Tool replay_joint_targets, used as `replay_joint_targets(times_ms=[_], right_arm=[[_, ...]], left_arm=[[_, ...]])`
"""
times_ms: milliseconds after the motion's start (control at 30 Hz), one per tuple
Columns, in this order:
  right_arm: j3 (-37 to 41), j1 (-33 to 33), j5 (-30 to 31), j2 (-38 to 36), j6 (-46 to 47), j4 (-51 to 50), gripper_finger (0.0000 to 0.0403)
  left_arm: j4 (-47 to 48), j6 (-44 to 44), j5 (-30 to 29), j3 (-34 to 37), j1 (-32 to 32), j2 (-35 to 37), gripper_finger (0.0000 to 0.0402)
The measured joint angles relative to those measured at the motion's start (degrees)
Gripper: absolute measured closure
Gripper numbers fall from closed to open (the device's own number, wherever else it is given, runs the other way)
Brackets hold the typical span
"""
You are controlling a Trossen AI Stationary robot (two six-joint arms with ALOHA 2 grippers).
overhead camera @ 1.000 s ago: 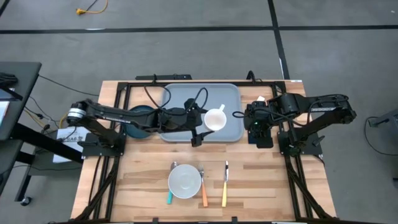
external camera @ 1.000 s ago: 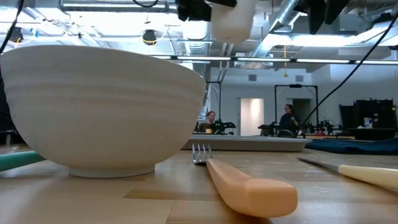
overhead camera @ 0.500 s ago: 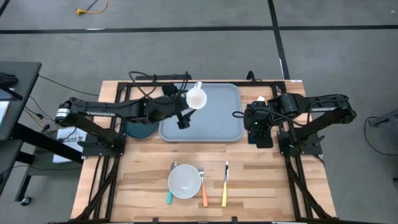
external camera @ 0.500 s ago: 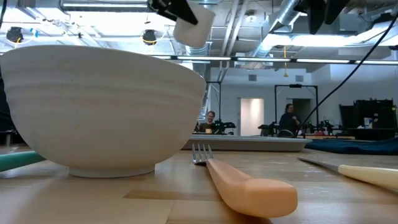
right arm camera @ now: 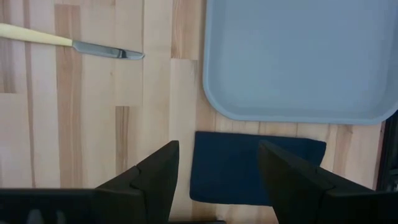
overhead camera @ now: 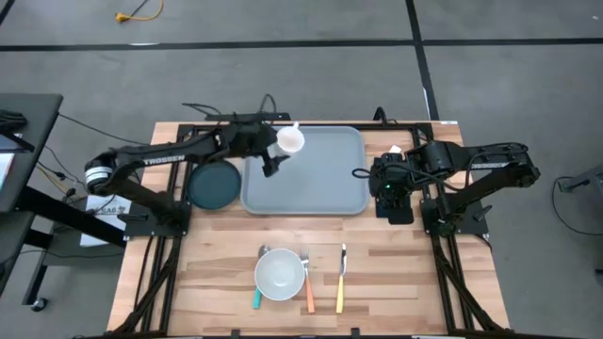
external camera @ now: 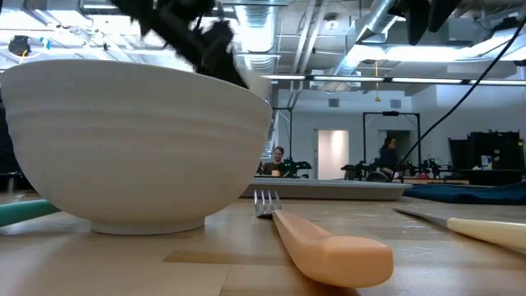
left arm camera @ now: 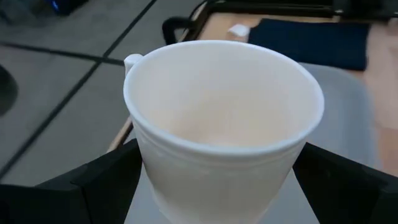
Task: Set up tray
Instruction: Put the white mug on the gray serving tray
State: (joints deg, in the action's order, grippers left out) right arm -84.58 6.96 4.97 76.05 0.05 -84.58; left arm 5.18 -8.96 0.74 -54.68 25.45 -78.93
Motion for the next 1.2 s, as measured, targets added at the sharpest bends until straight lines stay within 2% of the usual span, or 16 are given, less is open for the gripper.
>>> replay_joint_targets(times_ms=[200, 367, 600, 800, 1067, 1200], right_arm=[[0.0, 0.0, 0.0, 0.0, -0.1, 0.0, 0.0191], [0.0, 0.0, 0.0, 0.0, -0.1, 0.0, 0.0191], [0.0, -0.1, 1.2, 0.0, -0.6, 0.6, 0.0191], [0.0, -1.4, 1.2, 0.0, -1.6, 1.0, 0.0191], [0.0, -3.8, 1.2, 0.0, -2.1, 1.1, 0.0191], [0.0, -4.5, 1.1, 0.0, -2.1, 1.1, 0.0191]], left_arm=[[-18.5, 0.2, 11.0, 11.8, 10.4, 0.0, 0.0030], [-29.0, -2.0, 15.1, 17.5, 15.8, 0.0, 0.0030], [-32.9, -5.0, 18.3, 21.4, 21.7, 0.0, 0.0030], [-33.5, -5.3, 18.5, 23.4, 26.1, 0.0, 0.0030], [-36.2, -5.5, 18.8, 25.2, 27.8, -0.7, 0.0030], [-39.0, -5.6, 21.7, 25.2, 27.9, -4.1, 0.0030]])
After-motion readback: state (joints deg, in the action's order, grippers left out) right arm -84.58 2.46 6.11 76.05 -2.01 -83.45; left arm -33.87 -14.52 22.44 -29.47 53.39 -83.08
